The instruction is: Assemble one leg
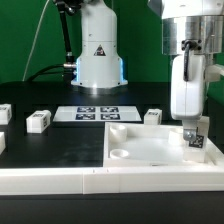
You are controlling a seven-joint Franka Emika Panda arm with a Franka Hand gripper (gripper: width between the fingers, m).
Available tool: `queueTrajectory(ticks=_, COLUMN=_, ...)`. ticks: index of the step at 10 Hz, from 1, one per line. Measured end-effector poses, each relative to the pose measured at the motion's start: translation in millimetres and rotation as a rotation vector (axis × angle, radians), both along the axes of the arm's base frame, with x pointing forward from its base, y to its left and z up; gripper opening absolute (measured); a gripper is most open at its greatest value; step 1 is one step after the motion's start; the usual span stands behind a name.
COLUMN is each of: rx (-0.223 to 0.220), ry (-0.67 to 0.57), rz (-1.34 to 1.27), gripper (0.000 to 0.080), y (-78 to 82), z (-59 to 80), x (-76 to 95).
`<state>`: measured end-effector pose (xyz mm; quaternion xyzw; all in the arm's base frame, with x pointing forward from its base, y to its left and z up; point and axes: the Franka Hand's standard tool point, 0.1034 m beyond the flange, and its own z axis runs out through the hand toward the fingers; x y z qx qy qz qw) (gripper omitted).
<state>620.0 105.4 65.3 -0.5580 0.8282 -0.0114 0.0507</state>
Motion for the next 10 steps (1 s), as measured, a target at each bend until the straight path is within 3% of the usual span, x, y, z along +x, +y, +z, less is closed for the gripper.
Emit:
queueTrajectory(ticks=3, rx=-0.001, ry=0.006, rz=0.02, gripper=0.0292, y=-1.6, z=-0.4, x=-0.7)
queueTrajectory(ticks=5, rx=-0.001, ry=0.006, rz=0.022, gripper=0.0602, y=-1.4, z=-0.5, x=-0.7)
queueTrajectory(ticks=10, rx=-0.001, ry=0.006, rz=0.024, gripper=0.0649, y=-1.3, z=-0.5, x=-0.8)
